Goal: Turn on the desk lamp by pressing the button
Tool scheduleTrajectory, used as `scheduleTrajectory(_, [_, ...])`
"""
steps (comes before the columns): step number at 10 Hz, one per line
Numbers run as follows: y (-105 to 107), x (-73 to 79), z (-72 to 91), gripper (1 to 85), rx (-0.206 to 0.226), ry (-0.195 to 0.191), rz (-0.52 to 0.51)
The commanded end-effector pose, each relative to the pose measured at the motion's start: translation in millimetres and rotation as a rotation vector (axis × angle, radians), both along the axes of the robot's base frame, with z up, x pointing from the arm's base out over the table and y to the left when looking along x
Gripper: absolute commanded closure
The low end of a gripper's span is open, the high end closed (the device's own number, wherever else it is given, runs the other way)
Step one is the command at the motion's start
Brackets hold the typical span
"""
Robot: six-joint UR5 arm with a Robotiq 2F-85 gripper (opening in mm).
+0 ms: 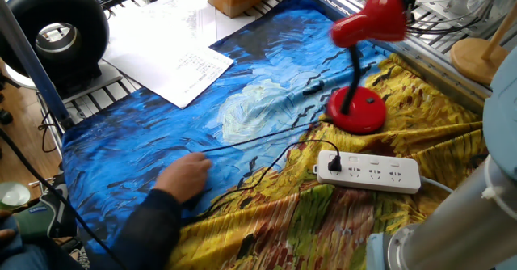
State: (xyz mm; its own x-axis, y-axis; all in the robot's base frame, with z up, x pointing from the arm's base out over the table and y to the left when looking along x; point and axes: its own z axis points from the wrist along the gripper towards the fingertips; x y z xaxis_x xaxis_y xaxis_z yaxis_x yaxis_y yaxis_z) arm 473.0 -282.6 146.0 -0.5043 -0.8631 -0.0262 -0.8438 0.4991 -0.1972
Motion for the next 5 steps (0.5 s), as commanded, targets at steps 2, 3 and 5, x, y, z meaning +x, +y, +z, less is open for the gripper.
scheduleTrajectory(2, [12, 1.1, -15.1, 84.3, 0.032, 0.003, -0.032])
scheduleTrajectory(3, [19, 1.6, -18.9, 84.3, 0.045, 0.003, -0.053])
scheduleTrajectory(5, [36, 0.9, -27.2, 84.3, 0.075, 0.007, -0.097])
